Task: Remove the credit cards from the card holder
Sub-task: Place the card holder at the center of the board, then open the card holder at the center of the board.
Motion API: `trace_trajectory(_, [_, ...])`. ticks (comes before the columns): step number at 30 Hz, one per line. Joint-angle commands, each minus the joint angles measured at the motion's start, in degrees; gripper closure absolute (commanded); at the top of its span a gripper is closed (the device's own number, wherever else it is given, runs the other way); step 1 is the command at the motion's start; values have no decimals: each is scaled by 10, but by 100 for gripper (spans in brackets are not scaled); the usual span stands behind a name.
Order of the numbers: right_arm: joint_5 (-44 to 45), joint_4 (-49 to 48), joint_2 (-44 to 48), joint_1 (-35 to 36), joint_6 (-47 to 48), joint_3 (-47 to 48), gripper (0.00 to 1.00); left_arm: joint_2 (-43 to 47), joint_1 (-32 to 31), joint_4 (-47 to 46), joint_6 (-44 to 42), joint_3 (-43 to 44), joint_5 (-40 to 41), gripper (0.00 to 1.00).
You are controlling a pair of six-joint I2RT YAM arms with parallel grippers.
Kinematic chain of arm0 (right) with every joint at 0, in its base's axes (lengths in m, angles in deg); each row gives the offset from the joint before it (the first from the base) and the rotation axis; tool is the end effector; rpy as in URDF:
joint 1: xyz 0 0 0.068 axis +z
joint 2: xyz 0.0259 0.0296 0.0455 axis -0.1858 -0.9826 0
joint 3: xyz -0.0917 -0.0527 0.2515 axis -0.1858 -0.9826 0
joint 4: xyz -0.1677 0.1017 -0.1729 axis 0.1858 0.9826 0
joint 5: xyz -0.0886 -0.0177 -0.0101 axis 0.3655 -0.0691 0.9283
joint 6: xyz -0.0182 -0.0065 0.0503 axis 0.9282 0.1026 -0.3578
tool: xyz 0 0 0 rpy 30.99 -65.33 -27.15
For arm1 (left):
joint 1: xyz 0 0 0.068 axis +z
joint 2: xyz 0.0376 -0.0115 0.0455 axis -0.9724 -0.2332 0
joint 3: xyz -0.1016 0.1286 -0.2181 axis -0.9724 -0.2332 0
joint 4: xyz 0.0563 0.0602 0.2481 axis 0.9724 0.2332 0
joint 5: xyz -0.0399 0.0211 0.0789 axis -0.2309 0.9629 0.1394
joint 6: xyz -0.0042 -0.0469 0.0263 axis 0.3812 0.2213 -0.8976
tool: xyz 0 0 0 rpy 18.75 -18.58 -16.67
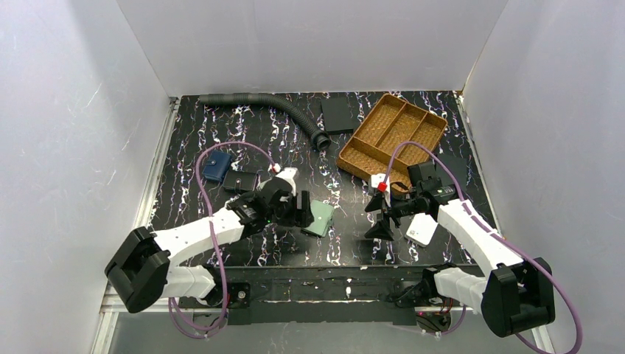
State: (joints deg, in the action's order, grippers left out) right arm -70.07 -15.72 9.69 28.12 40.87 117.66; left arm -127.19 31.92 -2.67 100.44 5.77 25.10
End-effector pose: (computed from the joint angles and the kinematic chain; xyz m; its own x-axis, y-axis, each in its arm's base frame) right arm 0.1789 0.0863 0.2257 -0.1189 -0.4922 -0.8623 -0.9918 0.0997 0.0798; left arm 0.1847 -0.1820 0.2077 -0.7552 -0.0754 -0.6511 0.3202 0.8243 -0.4668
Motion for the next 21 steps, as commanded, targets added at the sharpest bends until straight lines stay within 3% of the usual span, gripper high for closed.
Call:
trace_trajectory(1, [-18,-14,9,-10,-2,-4,6,-1,-84,120,-72,55,96,20])
trace_trajectory(3, [-17,-14,10,-15,-2,-5,6,-23,-129,150,-69,79,167,8])
trace_trajectory(7, [-17,-13,11,-24,-1,-5,6,-98,-176,219,-34,144,272,2])
trace_trajectory(12, [-18,-11,10,-32,0,-5,5,-191,-210,279,-5,226,345,6])
trace_trajectory(21, [-17,-9,12,-40,2,-5,5,-261,-220,269,-21,270,346,15])
